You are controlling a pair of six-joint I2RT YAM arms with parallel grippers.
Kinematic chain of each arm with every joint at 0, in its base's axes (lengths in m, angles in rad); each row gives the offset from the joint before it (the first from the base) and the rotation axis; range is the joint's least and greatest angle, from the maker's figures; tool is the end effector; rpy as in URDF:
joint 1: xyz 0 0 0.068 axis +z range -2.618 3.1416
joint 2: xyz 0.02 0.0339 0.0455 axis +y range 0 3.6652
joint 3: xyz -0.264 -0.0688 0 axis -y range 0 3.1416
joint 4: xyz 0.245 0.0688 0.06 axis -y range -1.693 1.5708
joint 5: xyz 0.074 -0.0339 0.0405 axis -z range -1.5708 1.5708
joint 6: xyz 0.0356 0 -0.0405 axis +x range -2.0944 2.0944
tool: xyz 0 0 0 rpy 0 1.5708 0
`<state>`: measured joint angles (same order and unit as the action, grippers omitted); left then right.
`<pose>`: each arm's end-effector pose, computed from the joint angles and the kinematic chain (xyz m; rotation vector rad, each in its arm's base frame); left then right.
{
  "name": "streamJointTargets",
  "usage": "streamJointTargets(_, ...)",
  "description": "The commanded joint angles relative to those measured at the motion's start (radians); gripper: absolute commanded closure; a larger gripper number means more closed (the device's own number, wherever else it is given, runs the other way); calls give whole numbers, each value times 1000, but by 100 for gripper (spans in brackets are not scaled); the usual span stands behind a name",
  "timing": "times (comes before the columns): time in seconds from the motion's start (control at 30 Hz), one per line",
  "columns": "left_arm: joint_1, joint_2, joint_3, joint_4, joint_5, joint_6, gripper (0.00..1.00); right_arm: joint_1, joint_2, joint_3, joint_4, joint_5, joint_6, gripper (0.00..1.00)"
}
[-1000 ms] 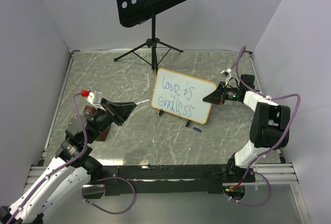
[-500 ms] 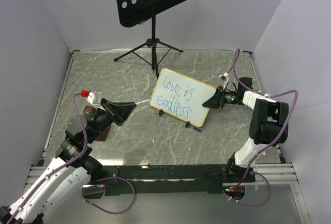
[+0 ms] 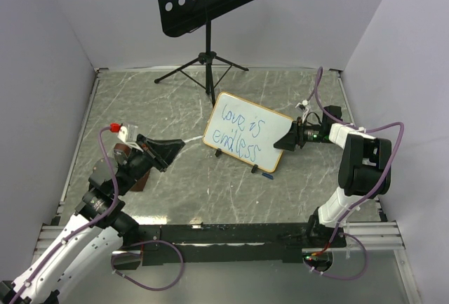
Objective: Write a sentence on the whiteboard
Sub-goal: Place the whiteboard on the whiteboard stand.
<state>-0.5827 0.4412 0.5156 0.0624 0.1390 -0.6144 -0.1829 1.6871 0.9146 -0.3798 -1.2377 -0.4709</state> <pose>0.1053 -0.0753 0.3192 0.0974 1.5242 -1.0716 0.3038 -0.0220 0.1694 -0.6073 2.0050 1.2558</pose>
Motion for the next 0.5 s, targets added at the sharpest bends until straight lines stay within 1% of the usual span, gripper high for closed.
streamJointTargets(0.0,3,-9,6,22,13,-4,99,3,-23,9,-4,0,-44,24)
streamJointTargets(0.2,4,-13,9,14,11,-2,99,3,-49,3,-31,26,-78,14)
streamJointTargets(0.23,4,-13,8,16,11,-2,99,3,-58,0,-40,32,-78,1)
streamJointTargets(0.47,3,-12,-3,36,20,-10,99,-16,-95,-16,-94,58,-129,0)
